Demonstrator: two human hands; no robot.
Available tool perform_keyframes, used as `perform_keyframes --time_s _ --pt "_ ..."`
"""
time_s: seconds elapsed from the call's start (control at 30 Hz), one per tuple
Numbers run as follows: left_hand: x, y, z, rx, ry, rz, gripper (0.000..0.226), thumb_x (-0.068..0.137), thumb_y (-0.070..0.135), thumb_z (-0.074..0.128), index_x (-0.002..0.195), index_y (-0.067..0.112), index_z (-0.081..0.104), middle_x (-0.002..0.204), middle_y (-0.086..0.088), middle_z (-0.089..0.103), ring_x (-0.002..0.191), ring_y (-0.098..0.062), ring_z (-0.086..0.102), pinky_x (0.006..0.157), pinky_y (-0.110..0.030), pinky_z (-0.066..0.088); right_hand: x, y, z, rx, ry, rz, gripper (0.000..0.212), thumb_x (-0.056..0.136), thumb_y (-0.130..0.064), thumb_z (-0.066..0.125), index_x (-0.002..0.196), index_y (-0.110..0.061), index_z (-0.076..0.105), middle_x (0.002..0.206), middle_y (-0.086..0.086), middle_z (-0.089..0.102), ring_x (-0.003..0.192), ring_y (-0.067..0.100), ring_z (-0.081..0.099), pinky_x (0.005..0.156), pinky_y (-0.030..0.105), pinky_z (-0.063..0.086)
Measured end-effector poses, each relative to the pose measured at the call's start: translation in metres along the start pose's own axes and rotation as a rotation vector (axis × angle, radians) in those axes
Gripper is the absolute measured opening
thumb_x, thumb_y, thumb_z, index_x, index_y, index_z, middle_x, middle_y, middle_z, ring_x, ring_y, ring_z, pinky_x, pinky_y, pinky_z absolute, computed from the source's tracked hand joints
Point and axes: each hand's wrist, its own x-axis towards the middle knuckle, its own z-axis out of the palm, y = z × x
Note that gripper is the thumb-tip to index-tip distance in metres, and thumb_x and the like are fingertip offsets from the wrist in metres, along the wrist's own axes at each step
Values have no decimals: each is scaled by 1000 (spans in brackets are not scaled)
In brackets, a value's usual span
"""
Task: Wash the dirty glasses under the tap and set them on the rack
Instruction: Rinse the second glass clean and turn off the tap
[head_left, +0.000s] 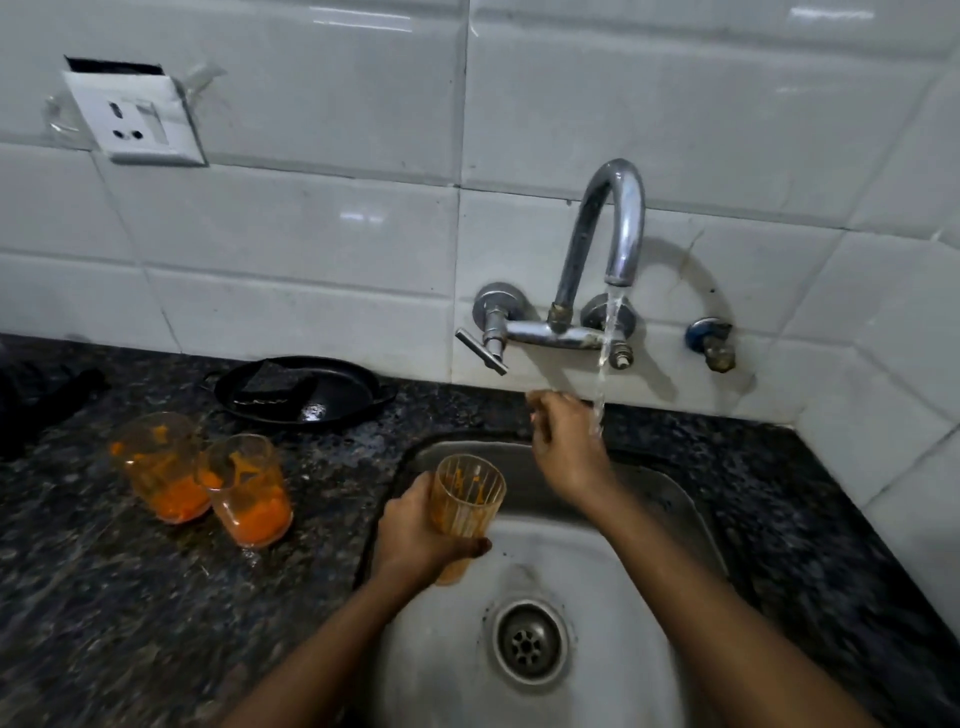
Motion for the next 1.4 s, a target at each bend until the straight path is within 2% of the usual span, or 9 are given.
perform_keyframes --time_s 0.27,0.4,0.6,0.8,0.93,1.1,1.23,1.3,1.4 --pt "-2 36 51 -99 -193 25 85 39 37 89 115 20 55 111 4 66 102 -14 62 88 -35 53 -58 54 -34 -66 -326 112 15 82 3 55 79 -9 64 79 -1 58 73 13 55 52 7 35" --pt "-5 42 58 -192 -304 83 80 38 35 88 111 23 57 104 5 68 97 -10 64 84 -37 56 -86 79 -20 -39 -529 240 47 63 -19 82 104 -16 60 101 -3 61 94 15 59 77 23 51" --pt "-10 60 51 -404 -446 149 57 56 31 87 106 22 61 99 0 72 93 -10 68 82 -29 57 -100 81 0 572 -348 381 72 46 -28 90 111 -24 58 106 0 69 97 16 66 85 43 56" --pt "-9 77 24 -549 -357 244 73 73 51 58 137 20 42 135 2 53 123 -11 51 101 -27 43 -86 85 -13 388 -230 316 57 53 -21 89 100 -20 57 95 0 68 84 15 65 75 36 57" --pt "-8 78 2 -184 -337 654 61 68 39 62 124 16 53 126 3 58 117 -4 53 98 -22 44 -72 87 -21 237 -190 257 64 54 -14 87 109 -10 56 95 0 63 84 16 61 65 21 49" --pt "22 91 25 568 -645 631 59 73 20 71 128 15 49 130 -6 54 119 -18 50 103 -31 40 -47 83 -33 -90 -161 44 65 57 -25 83 113 -16 52 111 6 62 97 23 60 78 31 48" --pt "55 110 36 1522 -462 1032 68 92 16 50 148 24 11 158 -5 10 145 -27 11 112 -63 2 -26 81 -45 -288 -160 -90 68 69 -33 77 126 -14 45 125 11 54 111 27 52 91 37 48" --pt "59 120 34 1655 -346 1157 70 95 14 42 148 26 -1 159 -2 -8 146 -26 -4 105 -65 -9 -19 81 -51 -319 -73 -136 70 70 -32 77 129 -13 44 129 11 51 116 27 48 94 39 46" --pt "54 126 42 1277 -414 924 73 92 10 43 148 27 -1 159 -1 -1 146 -25 0 110 -65 -10 -5 81 -59 -348 16 -231 70 66 -22 79 128 -12 46 132 14 47 120 29 44 89 45 50"
